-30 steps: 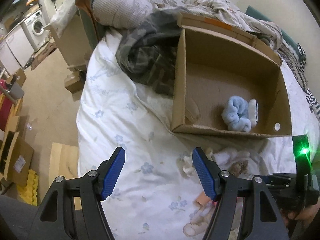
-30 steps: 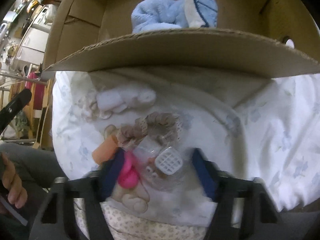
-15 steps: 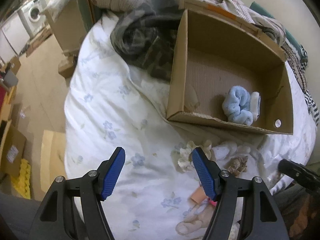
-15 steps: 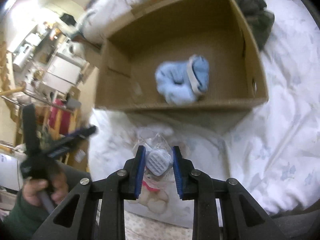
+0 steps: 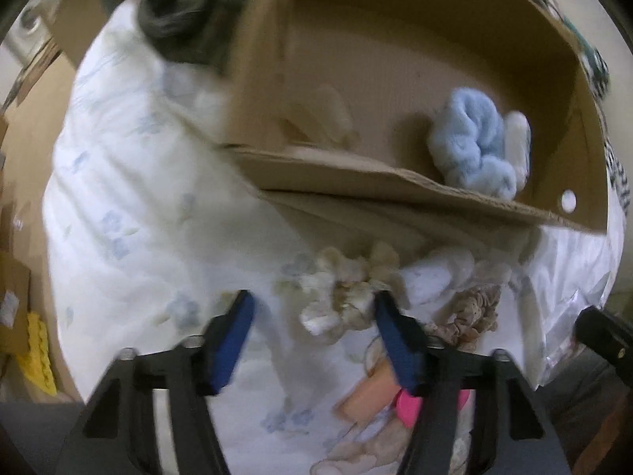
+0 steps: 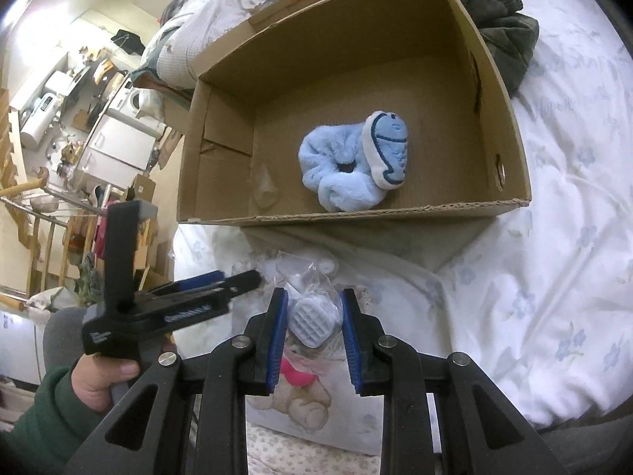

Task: Organize soft objects
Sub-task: 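Grasp the cream flower scrunchie with the left tool while the right tool grasps the clear bag, then carry both items into the box and open both tools to release them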

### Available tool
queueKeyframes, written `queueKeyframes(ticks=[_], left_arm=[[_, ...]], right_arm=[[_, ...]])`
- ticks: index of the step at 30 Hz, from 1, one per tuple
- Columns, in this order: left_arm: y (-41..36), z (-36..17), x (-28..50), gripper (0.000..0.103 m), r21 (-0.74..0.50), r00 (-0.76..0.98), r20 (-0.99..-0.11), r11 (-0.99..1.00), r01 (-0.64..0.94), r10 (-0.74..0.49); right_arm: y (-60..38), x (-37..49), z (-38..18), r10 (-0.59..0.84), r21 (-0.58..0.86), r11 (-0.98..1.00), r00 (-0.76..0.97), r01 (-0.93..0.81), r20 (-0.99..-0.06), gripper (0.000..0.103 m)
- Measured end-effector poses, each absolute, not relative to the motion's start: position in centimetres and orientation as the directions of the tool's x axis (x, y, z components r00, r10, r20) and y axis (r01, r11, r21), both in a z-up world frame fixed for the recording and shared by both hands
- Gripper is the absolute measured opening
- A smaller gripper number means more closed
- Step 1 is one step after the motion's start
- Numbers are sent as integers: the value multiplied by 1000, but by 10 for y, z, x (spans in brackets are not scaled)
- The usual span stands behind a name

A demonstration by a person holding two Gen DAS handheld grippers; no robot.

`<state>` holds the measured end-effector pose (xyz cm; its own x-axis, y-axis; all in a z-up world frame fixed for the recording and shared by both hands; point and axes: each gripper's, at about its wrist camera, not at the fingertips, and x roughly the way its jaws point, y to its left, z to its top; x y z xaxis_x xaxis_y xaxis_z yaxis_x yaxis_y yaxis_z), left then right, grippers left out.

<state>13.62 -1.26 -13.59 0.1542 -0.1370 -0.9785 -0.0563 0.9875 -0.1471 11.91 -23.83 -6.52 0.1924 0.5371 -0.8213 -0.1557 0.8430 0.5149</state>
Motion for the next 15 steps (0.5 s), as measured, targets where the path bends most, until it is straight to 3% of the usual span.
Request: queueKeyframes(ticks=[2, 4, 10, 15], left_arm=[[-19, -138, 137, 24, -160, 148, -977, 987, -31, -154], [-23, -136, 137, 13, -193, 149, -971, 981, -12, -189], [-15, -113, 127, 11, -256, 193, -949, 966, -21, -248], [-2, -91, 114, 11, -214, 257, -947, 976, -51, -194]], right_arm=[[-238, 120, -67, 533, 511, 845, 189, -156, -825, 28], [-238, 121, -69, 530, 509, 847, 187, -151, -827, 28], [-236, 124, -71, 534, 514, 845, 185, -149, -825, 28], [-232, 123, -68, 546, 521, 837, 188, -170, -816, 28]])
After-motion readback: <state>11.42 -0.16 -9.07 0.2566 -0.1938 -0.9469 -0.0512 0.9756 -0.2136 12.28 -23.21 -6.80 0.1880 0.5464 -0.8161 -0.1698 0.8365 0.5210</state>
